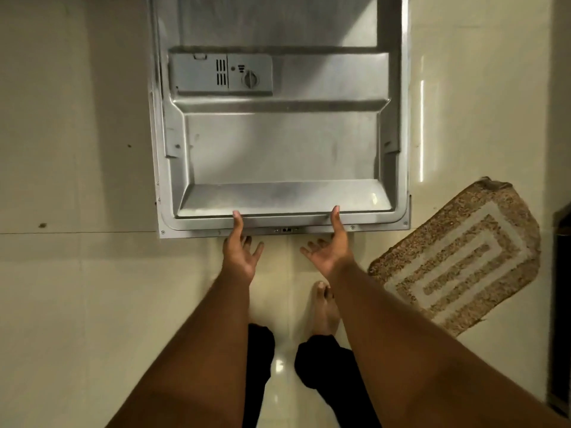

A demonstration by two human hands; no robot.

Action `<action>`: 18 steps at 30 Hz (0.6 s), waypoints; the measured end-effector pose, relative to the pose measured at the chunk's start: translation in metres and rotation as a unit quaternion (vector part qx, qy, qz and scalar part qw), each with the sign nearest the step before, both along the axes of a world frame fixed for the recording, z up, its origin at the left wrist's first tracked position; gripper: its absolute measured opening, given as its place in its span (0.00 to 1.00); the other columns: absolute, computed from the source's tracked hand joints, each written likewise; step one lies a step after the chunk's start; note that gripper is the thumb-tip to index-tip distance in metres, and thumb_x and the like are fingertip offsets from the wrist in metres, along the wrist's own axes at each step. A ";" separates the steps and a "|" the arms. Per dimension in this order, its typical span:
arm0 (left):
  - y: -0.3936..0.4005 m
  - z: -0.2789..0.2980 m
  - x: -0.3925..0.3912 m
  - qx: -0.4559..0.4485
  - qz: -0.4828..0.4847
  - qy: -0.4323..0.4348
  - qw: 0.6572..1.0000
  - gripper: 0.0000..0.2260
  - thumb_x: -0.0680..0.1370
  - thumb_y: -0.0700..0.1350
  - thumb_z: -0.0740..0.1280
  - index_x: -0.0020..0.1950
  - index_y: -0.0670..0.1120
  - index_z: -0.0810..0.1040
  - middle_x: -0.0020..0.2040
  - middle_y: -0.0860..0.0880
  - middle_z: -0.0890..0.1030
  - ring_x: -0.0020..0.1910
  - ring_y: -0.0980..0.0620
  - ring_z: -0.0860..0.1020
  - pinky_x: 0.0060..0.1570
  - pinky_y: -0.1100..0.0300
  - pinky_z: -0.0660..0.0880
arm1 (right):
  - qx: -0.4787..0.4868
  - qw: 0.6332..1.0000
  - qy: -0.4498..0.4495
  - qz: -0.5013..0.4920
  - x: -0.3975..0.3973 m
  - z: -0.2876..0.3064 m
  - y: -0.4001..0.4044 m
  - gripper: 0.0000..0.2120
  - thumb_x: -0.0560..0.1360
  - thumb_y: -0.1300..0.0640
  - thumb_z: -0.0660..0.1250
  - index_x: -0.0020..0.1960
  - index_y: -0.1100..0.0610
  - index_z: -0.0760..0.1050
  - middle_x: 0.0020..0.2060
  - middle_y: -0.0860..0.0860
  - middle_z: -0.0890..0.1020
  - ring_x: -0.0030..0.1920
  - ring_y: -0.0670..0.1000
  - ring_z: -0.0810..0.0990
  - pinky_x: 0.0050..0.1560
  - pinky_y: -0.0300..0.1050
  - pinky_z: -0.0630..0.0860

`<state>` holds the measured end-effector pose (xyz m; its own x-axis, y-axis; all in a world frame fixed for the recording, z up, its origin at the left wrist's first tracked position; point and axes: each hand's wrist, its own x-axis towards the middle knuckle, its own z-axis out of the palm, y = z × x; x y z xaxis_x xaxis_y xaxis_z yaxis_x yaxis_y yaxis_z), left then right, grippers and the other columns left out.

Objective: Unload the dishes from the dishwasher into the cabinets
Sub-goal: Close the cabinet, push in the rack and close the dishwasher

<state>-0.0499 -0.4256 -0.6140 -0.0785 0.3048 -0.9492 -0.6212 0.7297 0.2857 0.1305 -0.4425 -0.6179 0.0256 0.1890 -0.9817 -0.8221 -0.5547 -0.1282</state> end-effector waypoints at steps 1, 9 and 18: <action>0.004 -0.002 -0.002 -0.004 0.029 -0.001 1.000 0.31 0.65 0.63 0.75 0.65 0.55 0.74 0.78 0.47 0.60 0.76 0.42 0.60 0.66 0.44 0.71 | 0.005 1.000 0.005 -0.016 -0.003 -0.005 0.003 0.47 0.69 0.36 0.75 0.80 0.47 0.55 0.79 0.61 0.54 0.78 0.65 0.57 0.74 0.67 0.61; -0.006 0.055 -0.016 -0.013 0.052 -0.028 0.998 0.42 0.60 0.64 0.78 0.70 0.53 0.71 0.72 0.45 0.68 0.69 0.43 0.69 0.61 0.47 0.76 | 0.015 0.997 -0.007 -0.076 -0.011 0.066 0.014 0.29 0.68 0.41 0.77 0.62 0.53 0.74 0.62 0.62 0.75 0.61 0.64 0.76 0.66 0.63 0.74; 0.017 0.209 -0.008 -0.003 0.051 0.038 0.998 0.22 0.68 0.58 0.75 0.58 0.49 0.80 0.61 0.48 0.78 0.61 0.49 0.76 0.55 0.54 0.77 | 0.018 0.996 -0.015 -0.084 -0.008 0.229 0.028 0.35 0.72 0.44 0.75 0.72 0.48 0.63 0.69 0.64 0.67 0.70 0.65 0.69 0.68 0.63 0.71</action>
